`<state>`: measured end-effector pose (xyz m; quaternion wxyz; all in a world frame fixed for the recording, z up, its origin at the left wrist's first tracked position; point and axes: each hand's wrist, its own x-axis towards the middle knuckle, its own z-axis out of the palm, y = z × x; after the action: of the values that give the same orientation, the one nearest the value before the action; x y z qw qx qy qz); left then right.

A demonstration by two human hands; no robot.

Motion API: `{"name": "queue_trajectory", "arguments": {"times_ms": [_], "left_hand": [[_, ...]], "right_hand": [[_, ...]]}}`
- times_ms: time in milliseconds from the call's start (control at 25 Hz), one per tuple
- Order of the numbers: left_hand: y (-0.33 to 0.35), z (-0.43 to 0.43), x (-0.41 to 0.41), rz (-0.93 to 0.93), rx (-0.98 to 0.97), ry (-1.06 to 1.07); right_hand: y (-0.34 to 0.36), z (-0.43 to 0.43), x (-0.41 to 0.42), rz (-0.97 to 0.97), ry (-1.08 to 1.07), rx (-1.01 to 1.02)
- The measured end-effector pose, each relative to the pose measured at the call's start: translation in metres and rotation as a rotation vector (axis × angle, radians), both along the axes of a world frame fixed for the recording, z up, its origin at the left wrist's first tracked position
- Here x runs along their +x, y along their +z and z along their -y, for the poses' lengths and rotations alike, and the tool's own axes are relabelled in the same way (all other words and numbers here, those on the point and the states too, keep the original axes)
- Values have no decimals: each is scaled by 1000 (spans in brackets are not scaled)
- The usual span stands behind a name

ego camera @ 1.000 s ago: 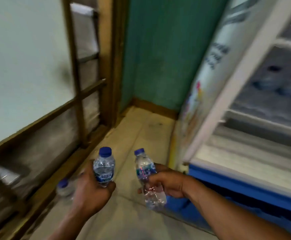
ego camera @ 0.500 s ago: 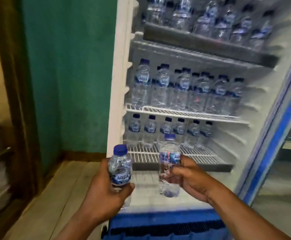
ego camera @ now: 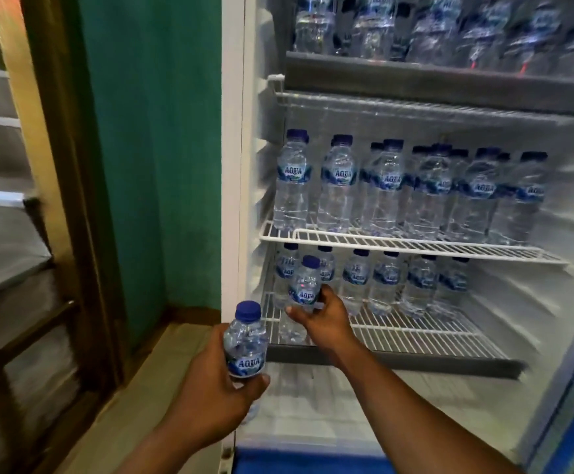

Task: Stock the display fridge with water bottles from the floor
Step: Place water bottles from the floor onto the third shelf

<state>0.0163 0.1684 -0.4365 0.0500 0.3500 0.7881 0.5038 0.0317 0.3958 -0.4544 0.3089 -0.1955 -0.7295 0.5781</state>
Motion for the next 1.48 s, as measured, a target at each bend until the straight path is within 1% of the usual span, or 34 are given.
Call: {"name": "queue_trajectory", "arguments": {"times_ms": [80, 120, 280, 400, 720, 1040, 1360, 1480], "left_hand": [[-7, 3, -6, -34, -6, 2], [-12, 3, -9, -23, 6, 1], [-33, -6, -18, 76, 62, 9], [-44, -7, -21, 124, 72, -13], [-45, -7, -22, 99, 104, 6], [-31, -8, -15, 58, 117, 10], [-25, -20, -7, 56, 114, -6], [-20, -23, -3, 69, 106, -23]], "right_hand": [[-5, -1, -13, 9, 0, 40], [-6, -1, -17, 22, -3, 80], [-12, -3, -24, 86, -17, 203], [-15, -4, -21, 163, -23, 253], [-15, -2, -14, 169, -52, 281], [-11, 0, -10, 211, -24, 259], [-13, -5, -11, 202, 0, 232], [-12, -7, -8, 226, 41, 239]]}}
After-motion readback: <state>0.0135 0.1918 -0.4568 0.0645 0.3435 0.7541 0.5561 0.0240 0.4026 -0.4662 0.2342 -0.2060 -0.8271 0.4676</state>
